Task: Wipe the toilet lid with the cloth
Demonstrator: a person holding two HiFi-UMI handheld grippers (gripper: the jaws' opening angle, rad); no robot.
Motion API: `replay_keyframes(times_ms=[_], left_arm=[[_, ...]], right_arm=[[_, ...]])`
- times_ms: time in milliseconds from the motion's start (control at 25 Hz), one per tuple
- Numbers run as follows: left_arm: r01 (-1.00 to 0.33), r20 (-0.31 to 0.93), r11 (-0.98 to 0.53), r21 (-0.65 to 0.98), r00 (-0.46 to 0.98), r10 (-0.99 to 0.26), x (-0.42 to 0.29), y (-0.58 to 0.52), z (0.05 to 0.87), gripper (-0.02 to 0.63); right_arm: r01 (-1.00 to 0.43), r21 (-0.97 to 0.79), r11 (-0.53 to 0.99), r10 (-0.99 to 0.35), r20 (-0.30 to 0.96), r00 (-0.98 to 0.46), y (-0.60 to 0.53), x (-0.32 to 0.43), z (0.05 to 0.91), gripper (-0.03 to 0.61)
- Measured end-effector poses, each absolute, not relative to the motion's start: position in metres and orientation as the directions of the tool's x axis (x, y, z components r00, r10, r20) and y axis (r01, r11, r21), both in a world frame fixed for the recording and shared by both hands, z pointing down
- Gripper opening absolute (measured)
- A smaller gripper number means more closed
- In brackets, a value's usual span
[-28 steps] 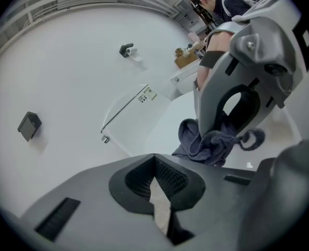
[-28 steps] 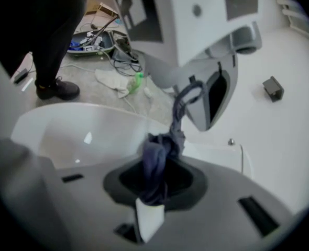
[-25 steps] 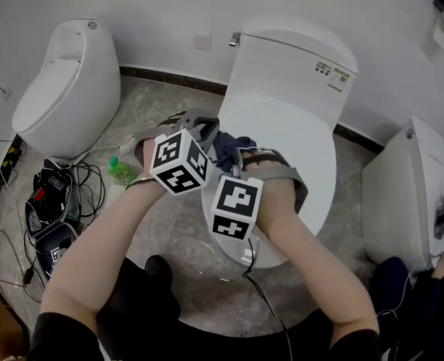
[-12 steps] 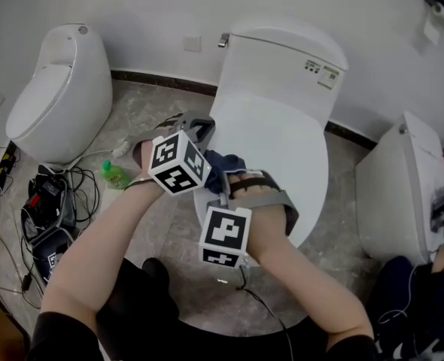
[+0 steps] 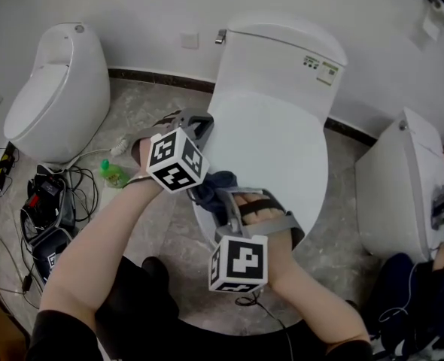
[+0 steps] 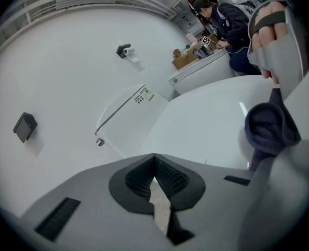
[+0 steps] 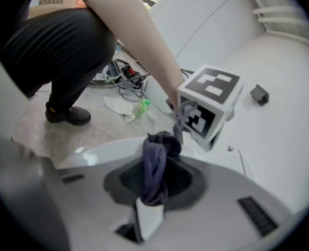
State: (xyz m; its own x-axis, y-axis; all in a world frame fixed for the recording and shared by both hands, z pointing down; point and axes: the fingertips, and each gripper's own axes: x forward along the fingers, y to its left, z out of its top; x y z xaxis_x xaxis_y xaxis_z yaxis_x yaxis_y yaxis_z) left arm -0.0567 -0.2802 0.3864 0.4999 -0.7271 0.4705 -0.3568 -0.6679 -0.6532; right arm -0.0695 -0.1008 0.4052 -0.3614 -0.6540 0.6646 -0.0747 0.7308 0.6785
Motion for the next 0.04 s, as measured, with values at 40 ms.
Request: replay_keyframes(times_ms=[40], left_arm=[[-0.364,0.465,-0.666,-0.651,0.502,-0.729,-0.0565,-0.2816,0.3846,0.011]], right_arm=[[-0.095,0.675,0.731,-0.654,0.655,-0.378,-0.0999,-0.0670,0.4022,0.080]])
